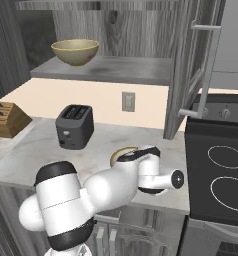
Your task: Open the cabinet. Pick the bowls from the counter and place them in the cabinet. Then close the cabinet.
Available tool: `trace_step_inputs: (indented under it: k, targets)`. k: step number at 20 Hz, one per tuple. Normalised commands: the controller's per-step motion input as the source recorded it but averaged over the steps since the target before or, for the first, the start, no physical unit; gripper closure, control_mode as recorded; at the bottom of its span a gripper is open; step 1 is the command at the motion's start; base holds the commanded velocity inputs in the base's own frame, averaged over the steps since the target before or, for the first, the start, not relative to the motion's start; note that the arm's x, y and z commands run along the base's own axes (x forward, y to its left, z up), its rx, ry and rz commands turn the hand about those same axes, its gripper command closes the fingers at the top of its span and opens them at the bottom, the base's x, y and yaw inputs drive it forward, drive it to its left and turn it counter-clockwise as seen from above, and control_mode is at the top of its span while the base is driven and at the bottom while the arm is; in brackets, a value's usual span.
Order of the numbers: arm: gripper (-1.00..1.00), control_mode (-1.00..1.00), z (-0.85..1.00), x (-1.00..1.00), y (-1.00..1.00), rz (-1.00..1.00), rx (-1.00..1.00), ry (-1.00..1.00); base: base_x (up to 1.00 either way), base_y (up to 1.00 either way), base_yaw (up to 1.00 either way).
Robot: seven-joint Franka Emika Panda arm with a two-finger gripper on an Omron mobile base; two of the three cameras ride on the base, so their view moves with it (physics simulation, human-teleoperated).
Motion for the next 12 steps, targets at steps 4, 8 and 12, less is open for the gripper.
trace_step_inputs:
  k: [4,8,12]
  targets:
    - [-1.00,-1.00,-0.23,0.14,0.00,0.00,0.00,0.02,0.00,0.00,0.00]
    - [-1.00,-1.00,-0.26,0.11,0.00,0.00,0.00,0.04,0.00,0.00,0.00]
    - [-1.00,-1.00,-0.26,0.11,0.00,0.00,0.00,0.01,0.00,0.00,0.00]
